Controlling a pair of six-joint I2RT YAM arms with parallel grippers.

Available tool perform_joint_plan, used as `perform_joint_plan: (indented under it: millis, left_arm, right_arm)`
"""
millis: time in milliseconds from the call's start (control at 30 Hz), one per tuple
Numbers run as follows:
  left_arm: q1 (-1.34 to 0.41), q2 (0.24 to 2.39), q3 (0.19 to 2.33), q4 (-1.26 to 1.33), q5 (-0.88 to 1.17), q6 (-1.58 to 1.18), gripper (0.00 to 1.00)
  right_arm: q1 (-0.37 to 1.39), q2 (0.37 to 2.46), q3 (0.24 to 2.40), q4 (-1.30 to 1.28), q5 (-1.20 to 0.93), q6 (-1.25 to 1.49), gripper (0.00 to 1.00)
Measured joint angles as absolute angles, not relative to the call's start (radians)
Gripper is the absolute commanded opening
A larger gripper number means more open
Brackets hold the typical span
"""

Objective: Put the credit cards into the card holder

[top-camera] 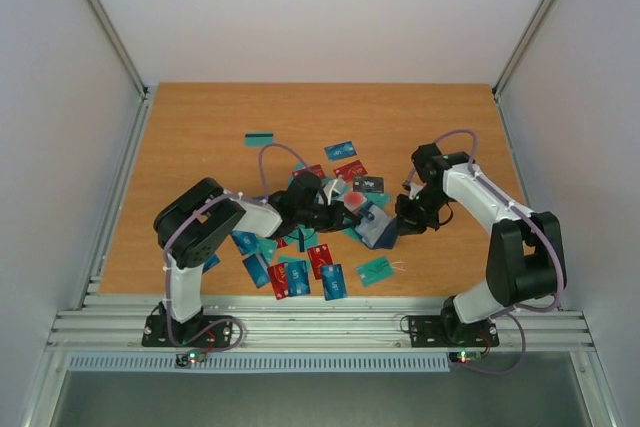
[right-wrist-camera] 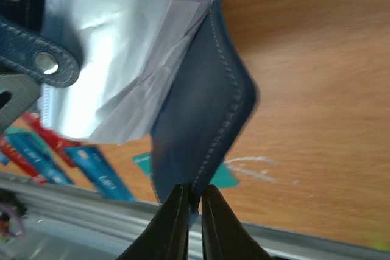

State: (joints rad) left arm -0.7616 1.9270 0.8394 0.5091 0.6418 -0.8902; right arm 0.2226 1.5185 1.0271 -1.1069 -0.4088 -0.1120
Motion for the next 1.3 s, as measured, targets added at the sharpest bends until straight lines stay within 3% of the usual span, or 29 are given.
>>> perform_joint_plan:
  millis: [67,200,367,567,933,1300]
  left_arm:
    - [-0.771,1.949,0.876,0.508,0.621,-0.889,0.0]
    - [-0.786,1.972,0.934,0.503,0.567,-0.89,0.0]
    - [-0.788,1.972,0.946,0.468,0.517,-0.89,0.0]
    - [-0.788,1.972,0.946,0.447,0.496,-0.89,0.0]
    - [-0.788,1.972,0.955,0.422,0.489,-0.89,0.0]
    - [-0.788,1.972,0.964,0.407,0.489,-0.89,0.0]
  right_arm:
    - [0.193,1.522,1.027,-1.106,-0.387,-0.124,0.36]
    - [0.159,1.525,1.03,-1.126,-0.356,-0.167,0.44]
    - [0.161,1.487,1.069,-1.185,-0.387,-0.188,0.43]
    - [0.222,1.417,1.097,-1.148,-0.474,-0.079,0.33]
    - [0.408,1.696,1.222,-1.076,-0.406,0.099,0.33]
    - [0.438,1.835,1.307,-1.109,-0.253,0.118,0.31]
